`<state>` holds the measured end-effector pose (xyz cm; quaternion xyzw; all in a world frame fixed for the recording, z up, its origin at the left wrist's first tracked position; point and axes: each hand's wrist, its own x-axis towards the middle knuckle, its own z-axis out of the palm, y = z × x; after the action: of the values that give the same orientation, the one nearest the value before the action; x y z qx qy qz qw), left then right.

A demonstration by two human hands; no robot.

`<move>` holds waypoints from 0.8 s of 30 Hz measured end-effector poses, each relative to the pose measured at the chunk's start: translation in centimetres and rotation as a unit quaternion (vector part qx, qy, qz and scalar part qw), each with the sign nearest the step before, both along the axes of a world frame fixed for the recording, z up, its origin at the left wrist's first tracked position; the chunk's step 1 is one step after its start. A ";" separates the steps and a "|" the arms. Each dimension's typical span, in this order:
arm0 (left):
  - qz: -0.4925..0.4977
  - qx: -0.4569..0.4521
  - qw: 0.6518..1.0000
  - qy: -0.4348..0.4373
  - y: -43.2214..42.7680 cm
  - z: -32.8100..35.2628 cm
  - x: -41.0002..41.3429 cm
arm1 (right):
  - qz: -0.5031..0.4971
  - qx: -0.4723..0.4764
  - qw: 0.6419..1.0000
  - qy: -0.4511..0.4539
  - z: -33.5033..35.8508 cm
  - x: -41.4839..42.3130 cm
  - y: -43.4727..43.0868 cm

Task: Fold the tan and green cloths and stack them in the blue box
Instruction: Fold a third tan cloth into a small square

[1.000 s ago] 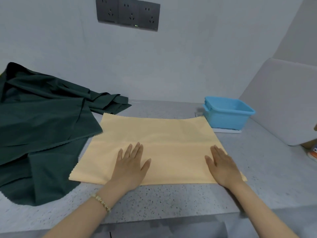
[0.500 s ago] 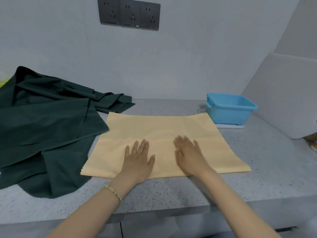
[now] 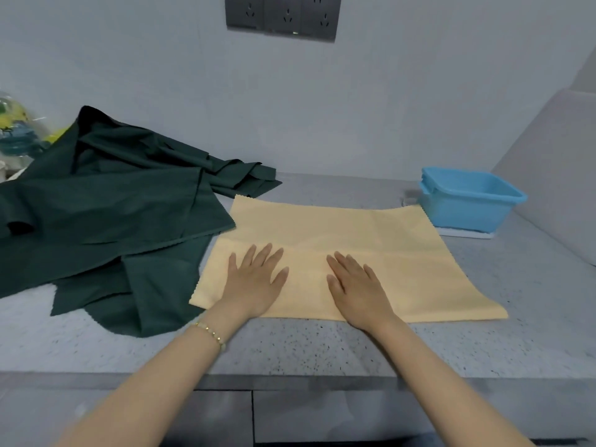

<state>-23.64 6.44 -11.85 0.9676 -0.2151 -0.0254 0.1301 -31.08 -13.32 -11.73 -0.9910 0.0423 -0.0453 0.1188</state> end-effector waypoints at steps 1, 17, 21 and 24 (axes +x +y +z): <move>0.018 0.002 1.000 0.007 1.2 0.1 0.6 | 0.001 0.003 1.000 0.000 0.0 0.0 0.0; -0.054 -0.120 0.980 0.148 -0.7 8.2 7.3 | 0.004 0.166 0.975 -0.145 5.4 4.3 -4.5; -0.074 -0.070 0.992 0.068 -3.8 7.7 12.0 | -0.040 0.124 0.986 -0.107 6.3 9.6 -9.0; -0.075 0.042 0.996 0.017 -5.6 6.0 15.6 | -0.071 0.104 0.991 -0.047 5.5 13.1 -11.6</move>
<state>-8.06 0.80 -5.87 0.9527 -0.2838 -0.0602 0.0906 -17.95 -24.95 -6.23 -0.9646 0.1112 -0.0956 0.2193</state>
